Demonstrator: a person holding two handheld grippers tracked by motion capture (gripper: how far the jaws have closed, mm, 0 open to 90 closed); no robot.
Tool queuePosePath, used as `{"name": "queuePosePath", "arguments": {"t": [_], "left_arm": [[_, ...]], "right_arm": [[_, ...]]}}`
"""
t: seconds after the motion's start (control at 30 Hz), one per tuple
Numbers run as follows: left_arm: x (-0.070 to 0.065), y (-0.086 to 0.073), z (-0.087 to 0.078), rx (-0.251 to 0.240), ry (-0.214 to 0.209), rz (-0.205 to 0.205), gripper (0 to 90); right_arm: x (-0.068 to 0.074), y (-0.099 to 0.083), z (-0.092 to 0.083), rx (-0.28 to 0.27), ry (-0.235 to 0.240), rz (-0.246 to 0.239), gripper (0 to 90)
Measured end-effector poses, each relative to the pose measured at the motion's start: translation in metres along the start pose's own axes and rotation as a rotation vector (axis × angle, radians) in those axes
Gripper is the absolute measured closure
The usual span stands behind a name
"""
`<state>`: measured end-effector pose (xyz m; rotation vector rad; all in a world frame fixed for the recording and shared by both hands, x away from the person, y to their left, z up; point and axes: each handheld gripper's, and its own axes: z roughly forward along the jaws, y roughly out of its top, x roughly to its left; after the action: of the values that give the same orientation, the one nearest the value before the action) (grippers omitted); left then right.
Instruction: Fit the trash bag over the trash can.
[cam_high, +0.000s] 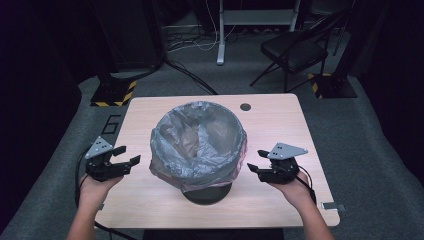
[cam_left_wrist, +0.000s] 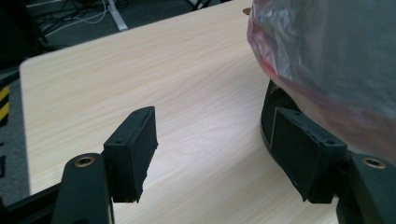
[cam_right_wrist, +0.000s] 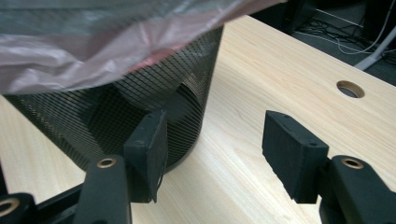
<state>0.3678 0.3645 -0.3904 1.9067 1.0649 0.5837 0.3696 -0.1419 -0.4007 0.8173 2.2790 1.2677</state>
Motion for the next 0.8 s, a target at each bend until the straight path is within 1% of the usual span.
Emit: {"name": "queuePosePath", "arguments": {"t": [0.07, 0.13, 0.2, 0.23, 0.3, 0.33, 0.4, 0.57, 0.67, 0.73, 0.8], "left_arm": [[0.0, -0.009, 0.008, 0.001, -0.002, -0.018, 31.2], [-0.001, -0.015, 0.013, -0.002, 0.002, -0.027, 31.2], [-0.001, -0.022, 0.019, -0.002, 0.001, -0.028, 31.2], [-0.001, -0.026, 0.021, -0.005, 0.007, -0.031, 31.2], [-0.001, -0.032, 0.026, -0.004, 0.011, -0.025, 31.2], [-0.001, -0.035, 0.028, -0.006, 0.012, -0.03, 31.1], [-0.001, -0.039, 0.03, -0.007, 0.008, -0.037, 31.0], [-0.003, -0.052, 0.034, -0.005, 0.016, -0.026, 31.0], [0.0, -0.059, 0.035, -0.007, 0.017, -0.045, 31.0], [0.003, -0.063, 0.037, 0.007, 0.021, -0.057, 30.9], [0.005, -0.067, 0.04, 0.019, 0.024, -0.06, 30.8]], "right_arm": [[-0.003, -0.003, 0.0, 0.004, -0.008, 0.015, 39.0], [-0.006, -0.006, 0.001, 0.003, -0.016, 0.025, 39.0], [-0.008, -0.008, 0.002, 0.004, -0.019, 0.036, 38.8], [-0.01, -0.009, 0.002, 0.005, -0.022, 0.035, 38.7], [-0.012, -0.011, 0.003, 0.004, -0.029, 0.043, 38.7], [-0.012, -0.012, 0.004, 0.006, -0.03, 0.048, 38.7], [-0.013, -0.014, 0.004, 0.006, -0.037, 0.055, 38.7], [-0.017, -0.019, 0.006, 0.003, -0.046, 0.065, 37.9], [-0.021, -0.023, 0.008, 0.01, -0.05, 0.077, 37.9], [-0.023, -0.027, 0.009, 0.014, -0.055, 0.089, 37.7], [-0.025, -0.03, 0.011, 0.014, -0.063, 0.096, 37.4]]}}
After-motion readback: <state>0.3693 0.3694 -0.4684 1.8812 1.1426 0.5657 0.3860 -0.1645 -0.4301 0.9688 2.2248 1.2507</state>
